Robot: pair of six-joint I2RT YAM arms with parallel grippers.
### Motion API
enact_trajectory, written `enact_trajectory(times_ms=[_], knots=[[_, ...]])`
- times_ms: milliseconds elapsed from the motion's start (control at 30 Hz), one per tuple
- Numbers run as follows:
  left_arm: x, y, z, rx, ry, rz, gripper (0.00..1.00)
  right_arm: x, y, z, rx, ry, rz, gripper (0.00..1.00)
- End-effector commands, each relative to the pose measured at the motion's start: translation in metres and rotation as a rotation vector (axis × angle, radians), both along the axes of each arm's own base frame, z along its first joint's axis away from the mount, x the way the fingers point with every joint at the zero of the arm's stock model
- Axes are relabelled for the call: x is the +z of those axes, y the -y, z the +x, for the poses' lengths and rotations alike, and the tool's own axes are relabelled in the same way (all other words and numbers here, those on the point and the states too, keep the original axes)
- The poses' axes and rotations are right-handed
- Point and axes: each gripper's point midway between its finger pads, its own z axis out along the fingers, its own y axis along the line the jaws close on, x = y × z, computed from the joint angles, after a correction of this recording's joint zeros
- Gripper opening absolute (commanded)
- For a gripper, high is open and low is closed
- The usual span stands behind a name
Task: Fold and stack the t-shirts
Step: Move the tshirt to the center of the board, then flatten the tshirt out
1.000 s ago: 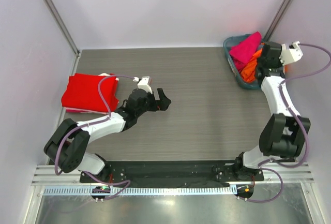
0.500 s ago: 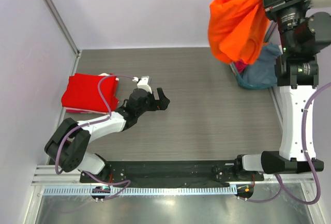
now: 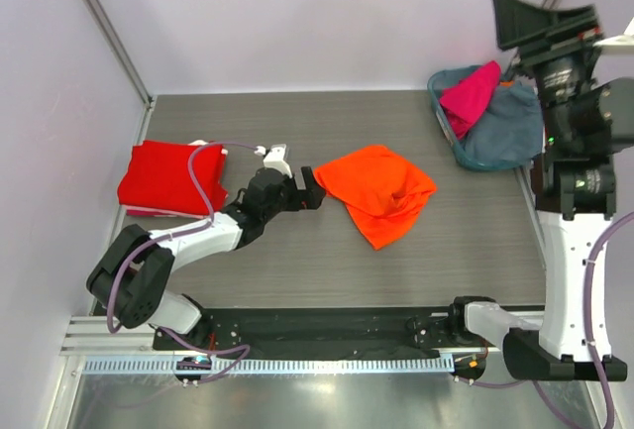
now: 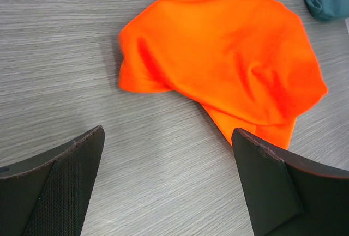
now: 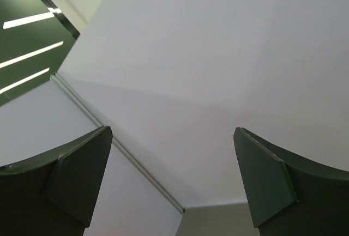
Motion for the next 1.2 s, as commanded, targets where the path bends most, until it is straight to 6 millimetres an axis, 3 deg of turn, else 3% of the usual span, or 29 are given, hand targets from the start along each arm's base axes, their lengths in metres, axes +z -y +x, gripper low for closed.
enact_trajectory(times_ms=[0, 67, 100, 167, 200, 267, 300, 367, 467, 533, 567, 667, 733, 967, 1067, 1167], knots=[[0.014, 0.006, 0.011, 0.001, 0.047, -0.006, 1.0, -0.093, -0.019, 0.033, 0.116, -0.216, -0.021, 1.0], [0.011, 0.008, 0.01, -0.012, 0.037, -0.006, 1.0, -0.141, -0.024, 0.039, 0.14, -0.314, -0.029, 1.0], [0.012, 0.009, 0.01, -0.015, 0.036, -0.009, 1.0, -0.197, -0.025, 0.052, 0.146, -0.434, -0.027, 1.0], [0.009, 0.013, 0.009, -0.032, 0.026, -0.012, 1.0, -0.252, -0.026, 0.057, 0.145, -0.551, -0.032, 1.0], [0.007, 0.014, 0.01, -0.035, 0.019, -0.011, 1.0, -0.301, -0.028, 0.059, 0.152, -0.654, -0.034, 1.0], [0.005, 0.017, 0.01, -0.046, 0.009, -0.012, 1.0, -0.353, -0.037, 0.062, 0.165, -0.765, -0.057, 1.0], [-0.001, 0.018, 0.009, -0.048, -0.006, -0.004, 1.0, -0.388, -0.041, 0.058, 0.168, -0.84, -0.07, 1.0], [0.0, 0.021, 0.01, -0.056, -0.011, -0.005, 1.0, -0.43, -0.05, 0.059, 0.168, -0.928, -0.1, 1.0], [0.0, 0.023, 0.011, -0.065, -0.023, -0.001, 0.99, -0.489, -0.059, 0.05, 0.177, -1.029, -0.166, 0.9], [-0.003, 0.022, 0.01, -0.065, -0.034, 0.008, 0.99, -0.504, -0.066, 0.049, 0.197, -1.038, -0.201, 0.79], [-0.005, 0.021, 0.01, -0.061, -0.037, 0.013, 0.99, -0.517, -0.064, 0.044, 0.185, -1.069, -0.212, 0.79], [-0.009, 0.021, 0.013, -0.052, -0.045, 0.027, 0.99, -0.531, -0.063, 0.044, 0.177, -1.056, -0.241, 0.66], [-0.012, 0.022, 0.015, -0.053, -0.053, 0.039, 0.98, -0.536, -0.064, 0.041, 0.181, -1.057, -0.249, 0.63], [-0.021, 0.014, 0.022, -0.003, -0.073, 0.083, 0.94, -0.532, -0.082, 0.039, 0.301, -1.031, -0.306, 0.32], [-0.028, 0.007, 0.031, 0.044, -0.082, 0.108, 0.81, -0.529, -0.089, 0.038, 0.347, -1.028, -0.322, 0.15], [-0.035, 0.005, 0.038, 0.057, -0.096, 0.104, 0.74, -0.525, -0.089, 0.039, 0.344, -1.015, -0.322, 0.04]])
